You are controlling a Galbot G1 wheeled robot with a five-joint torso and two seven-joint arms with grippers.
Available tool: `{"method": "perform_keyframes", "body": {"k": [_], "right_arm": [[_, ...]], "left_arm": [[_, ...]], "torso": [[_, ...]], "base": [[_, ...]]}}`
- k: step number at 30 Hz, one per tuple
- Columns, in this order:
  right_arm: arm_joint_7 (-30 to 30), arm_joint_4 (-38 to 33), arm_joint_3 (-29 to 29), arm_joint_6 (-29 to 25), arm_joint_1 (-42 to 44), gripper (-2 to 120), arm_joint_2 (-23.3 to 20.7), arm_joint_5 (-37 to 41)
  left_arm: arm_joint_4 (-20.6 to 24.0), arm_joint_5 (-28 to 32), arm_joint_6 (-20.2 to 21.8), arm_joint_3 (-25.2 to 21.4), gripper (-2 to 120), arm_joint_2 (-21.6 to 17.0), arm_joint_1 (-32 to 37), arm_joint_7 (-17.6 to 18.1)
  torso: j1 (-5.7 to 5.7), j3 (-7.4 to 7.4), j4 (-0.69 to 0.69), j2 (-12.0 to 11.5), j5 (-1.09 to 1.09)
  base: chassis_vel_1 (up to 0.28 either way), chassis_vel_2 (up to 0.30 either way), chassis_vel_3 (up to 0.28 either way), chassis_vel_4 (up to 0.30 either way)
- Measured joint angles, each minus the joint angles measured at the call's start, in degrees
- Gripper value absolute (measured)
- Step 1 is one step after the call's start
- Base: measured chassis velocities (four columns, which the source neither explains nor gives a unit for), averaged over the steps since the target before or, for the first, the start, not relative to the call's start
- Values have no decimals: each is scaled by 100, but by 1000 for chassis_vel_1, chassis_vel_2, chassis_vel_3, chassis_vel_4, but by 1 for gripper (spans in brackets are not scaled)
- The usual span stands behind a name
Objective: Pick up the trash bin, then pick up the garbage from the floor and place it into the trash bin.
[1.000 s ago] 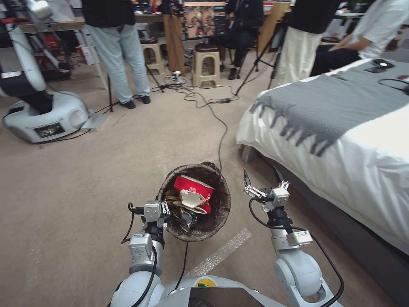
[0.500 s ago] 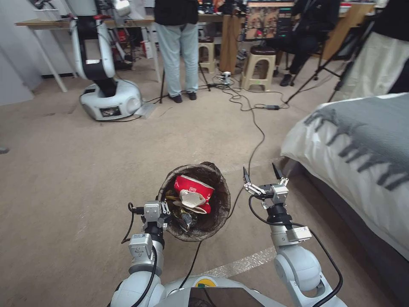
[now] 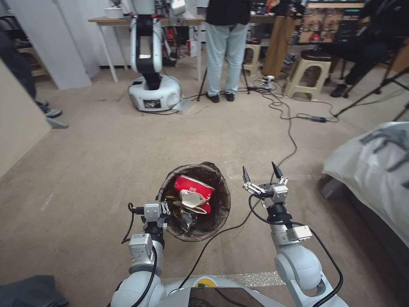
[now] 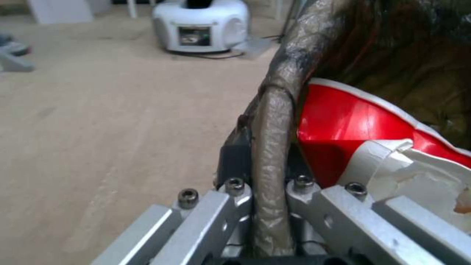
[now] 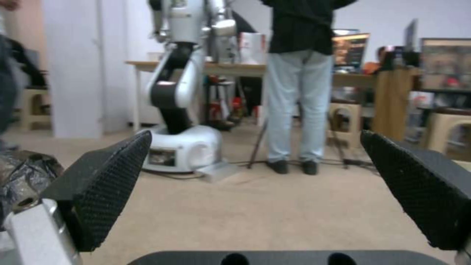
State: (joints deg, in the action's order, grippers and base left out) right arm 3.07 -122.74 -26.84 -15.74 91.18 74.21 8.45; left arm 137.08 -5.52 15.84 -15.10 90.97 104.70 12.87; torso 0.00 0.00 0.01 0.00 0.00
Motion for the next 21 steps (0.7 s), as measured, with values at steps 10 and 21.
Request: {"method": "perform_keyframes", "body": {"k": [10,21], "right_arm": [[-7,-3,8,0,8,100,7,-8],[-27,-34,8,-3,8,100,2,-10]], "left_arm": [[0,0,0,0,0,0,0,0],[0,0,0,1,0,0,0,-1]], "torso": [[0,0,0,0,0],[0,0,-3,0,0]], "base": [[112,118,121,127],[48,46,31,35]]}}
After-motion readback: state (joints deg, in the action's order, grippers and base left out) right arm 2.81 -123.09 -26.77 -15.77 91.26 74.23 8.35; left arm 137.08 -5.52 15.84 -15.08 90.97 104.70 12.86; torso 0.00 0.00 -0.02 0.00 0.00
